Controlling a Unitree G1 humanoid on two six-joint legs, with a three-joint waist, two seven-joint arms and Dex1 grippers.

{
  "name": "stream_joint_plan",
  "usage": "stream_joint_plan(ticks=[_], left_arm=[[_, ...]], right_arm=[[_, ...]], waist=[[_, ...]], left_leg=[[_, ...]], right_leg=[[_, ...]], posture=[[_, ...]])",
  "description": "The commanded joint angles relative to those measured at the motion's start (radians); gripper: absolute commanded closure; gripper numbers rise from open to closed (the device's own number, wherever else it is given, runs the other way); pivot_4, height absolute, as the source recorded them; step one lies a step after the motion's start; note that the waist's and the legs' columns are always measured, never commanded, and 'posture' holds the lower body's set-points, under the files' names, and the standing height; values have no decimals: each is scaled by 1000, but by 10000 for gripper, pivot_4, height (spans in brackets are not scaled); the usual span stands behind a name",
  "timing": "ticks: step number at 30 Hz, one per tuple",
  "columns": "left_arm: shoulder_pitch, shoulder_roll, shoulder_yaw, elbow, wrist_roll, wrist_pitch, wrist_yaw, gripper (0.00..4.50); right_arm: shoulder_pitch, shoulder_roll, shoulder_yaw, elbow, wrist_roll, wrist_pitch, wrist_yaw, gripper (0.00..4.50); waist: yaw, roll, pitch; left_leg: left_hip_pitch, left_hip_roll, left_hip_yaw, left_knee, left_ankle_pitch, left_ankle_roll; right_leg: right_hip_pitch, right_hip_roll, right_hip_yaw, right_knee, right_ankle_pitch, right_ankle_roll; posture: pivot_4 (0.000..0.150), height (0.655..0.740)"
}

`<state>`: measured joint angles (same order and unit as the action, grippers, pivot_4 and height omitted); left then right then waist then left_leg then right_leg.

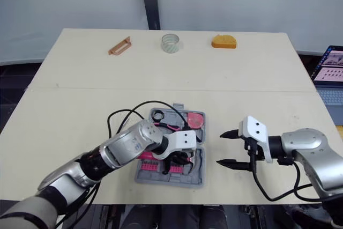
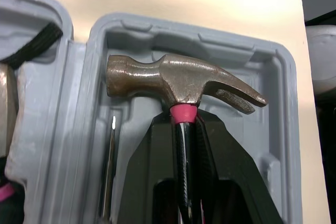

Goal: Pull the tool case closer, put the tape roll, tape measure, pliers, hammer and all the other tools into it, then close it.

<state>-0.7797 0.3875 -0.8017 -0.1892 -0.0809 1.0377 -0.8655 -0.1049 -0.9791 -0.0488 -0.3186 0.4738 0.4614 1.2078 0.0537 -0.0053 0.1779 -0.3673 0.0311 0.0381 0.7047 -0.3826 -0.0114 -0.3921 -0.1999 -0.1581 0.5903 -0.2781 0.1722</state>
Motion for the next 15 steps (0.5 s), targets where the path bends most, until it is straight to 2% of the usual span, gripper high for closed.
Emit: stream_joint_plan(ticks=[1,15], left_arm=[[-18,-19,6,-17,6,-23,4,44935],[-9,-16,-3,-17,18,-45,1,44935]], right_arm=[[-2,-10,-30,-33,12,1,-2,0],[1,-10,-33,-33,13,1,-4,0]], waist=[[0,0,0],[0,0,0]], left_leg=[[0,0,0,0,0,0],[0,0,0,0,0,0]], right_leg=[[0,0,0,0,0,0],[0,0,0,0,0,0]], posture=[[1500,7400],[1500,7400]])
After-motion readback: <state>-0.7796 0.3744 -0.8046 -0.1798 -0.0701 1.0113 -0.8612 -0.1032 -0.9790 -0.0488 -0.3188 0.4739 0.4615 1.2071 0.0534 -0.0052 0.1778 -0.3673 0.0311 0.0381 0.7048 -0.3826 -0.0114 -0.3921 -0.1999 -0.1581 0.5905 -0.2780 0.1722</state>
